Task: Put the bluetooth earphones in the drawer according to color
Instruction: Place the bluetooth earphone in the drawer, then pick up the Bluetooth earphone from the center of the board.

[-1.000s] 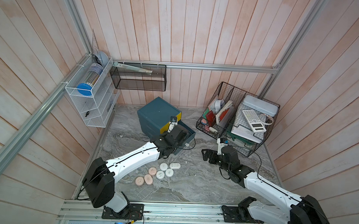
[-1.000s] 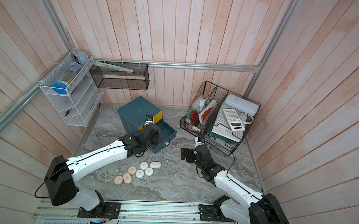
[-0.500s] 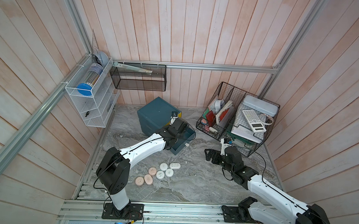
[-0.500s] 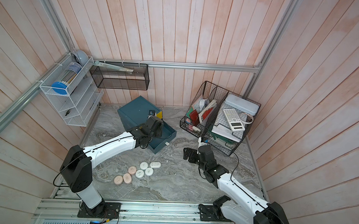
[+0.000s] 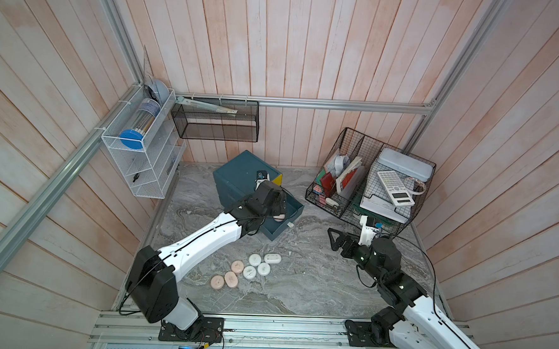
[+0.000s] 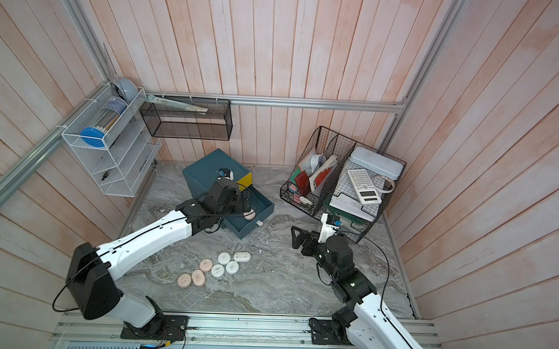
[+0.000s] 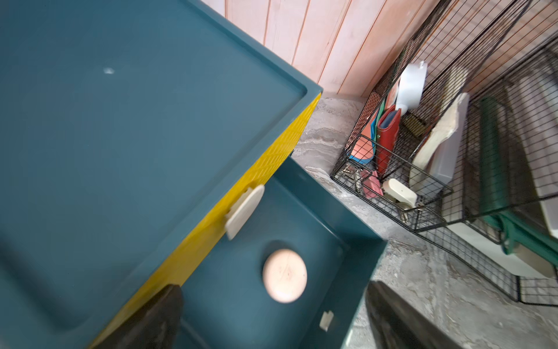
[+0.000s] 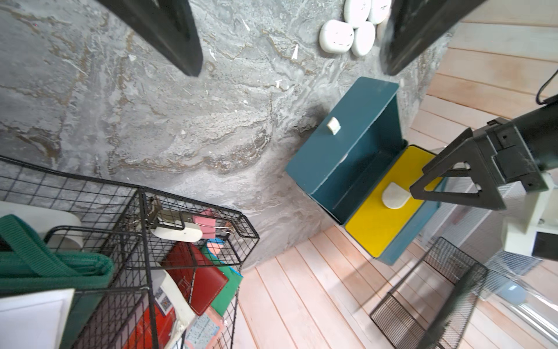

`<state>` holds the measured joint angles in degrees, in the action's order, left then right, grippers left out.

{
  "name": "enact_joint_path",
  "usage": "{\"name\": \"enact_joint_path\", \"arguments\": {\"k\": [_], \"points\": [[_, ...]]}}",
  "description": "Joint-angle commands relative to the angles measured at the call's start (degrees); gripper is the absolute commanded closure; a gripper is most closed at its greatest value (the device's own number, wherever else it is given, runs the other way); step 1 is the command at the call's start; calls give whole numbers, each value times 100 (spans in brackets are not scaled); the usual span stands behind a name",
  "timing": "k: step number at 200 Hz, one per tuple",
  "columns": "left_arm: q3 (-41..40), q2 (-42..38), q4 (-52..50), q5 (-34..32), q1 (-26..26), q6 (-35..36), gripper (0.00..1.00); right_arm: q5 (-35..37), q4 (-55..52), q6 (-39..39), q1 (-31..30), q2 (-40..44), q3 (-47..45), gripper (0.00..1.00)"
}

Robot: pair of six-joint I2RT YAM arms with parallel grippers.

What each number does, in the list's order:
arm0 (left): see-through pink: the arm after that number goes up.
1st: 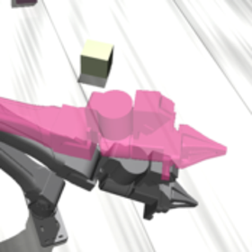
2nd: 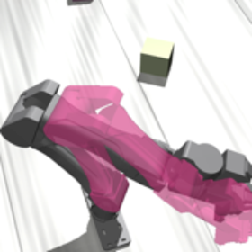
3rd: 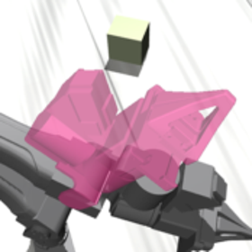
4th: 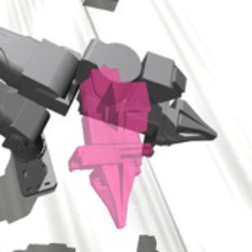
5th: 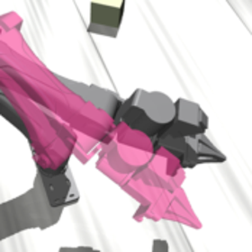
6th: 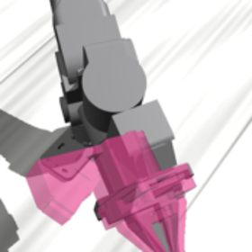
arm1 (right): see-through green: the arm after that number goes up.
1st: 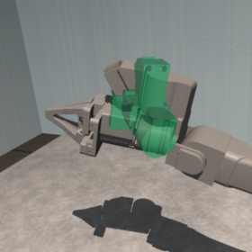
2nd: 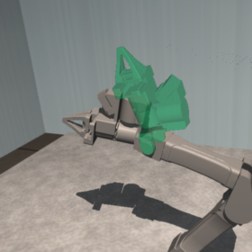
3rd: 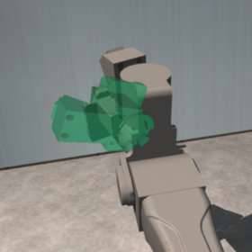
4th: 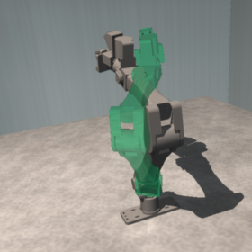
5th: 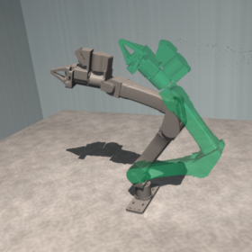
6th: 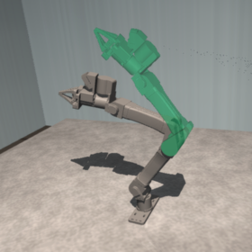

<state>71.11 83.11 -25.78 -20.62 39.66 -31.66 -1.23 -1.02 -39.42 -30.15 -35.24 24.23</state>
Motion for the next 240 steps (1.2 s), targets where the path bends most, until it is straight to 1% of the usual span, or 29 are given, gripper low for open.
{"name": "enact_joint_path", "arguments": {"k": [1,26,42,69,90,107,125,143,161,169,179,194,221,240], "points": [[-458,-664,-153,-2,-28,-344,0,-506,87,-146,27,339,-203,2],[-1148,-1527,-279,-71,-30,-692,0,-889,135,-248,27,576,-289,2],[-1571,-2071,-549,-170,-31,-1021,0,-1175,175,-268,28,589,-301,2],[-2298,-2985,-1141,-456,-30,-1698,0,-1633,273,-208,29,388,-299,2],[-2841,-3747,-1605,-690,-29,-2392,0,-1997,511,-224,36,133,-341,2],[-3247,-4268,-1838,-797,-29,-2898,0,-2113,608,-153,27,-70,-345,2],[-3553,-4568,-2071,-881,-30,-3413,0,-2059,604,-12,34,-196,-323,2],[-3757,-4544,-2299,-897,-29,-3998,0,-1873,628,88,29,-220,-340,2],[-3912,-4259,-2408,-777,-29,-4531,0,-1657,632,208,31,-235,-340,2],[-3967,-4082,-2419,-701,-33,-4730,4,-1558,637,259,28,-245,-349,2],[-3986,-3836,-2413,-605,-30,-4859,9,-1483,669,304,29,-267,-363,2],[-3976,-3441,-2523,-575,-20,-5156,15,-1423,739,347,27,-305,-411,2],[-3956,-2711,-2687,-576,-20,-5522,15,-1397,888,403,35,-413,-513,2],[-3942,-2295,-2635,-518,-24,-5613,17,-1365,970,460,34,-511,-577,2]]}}
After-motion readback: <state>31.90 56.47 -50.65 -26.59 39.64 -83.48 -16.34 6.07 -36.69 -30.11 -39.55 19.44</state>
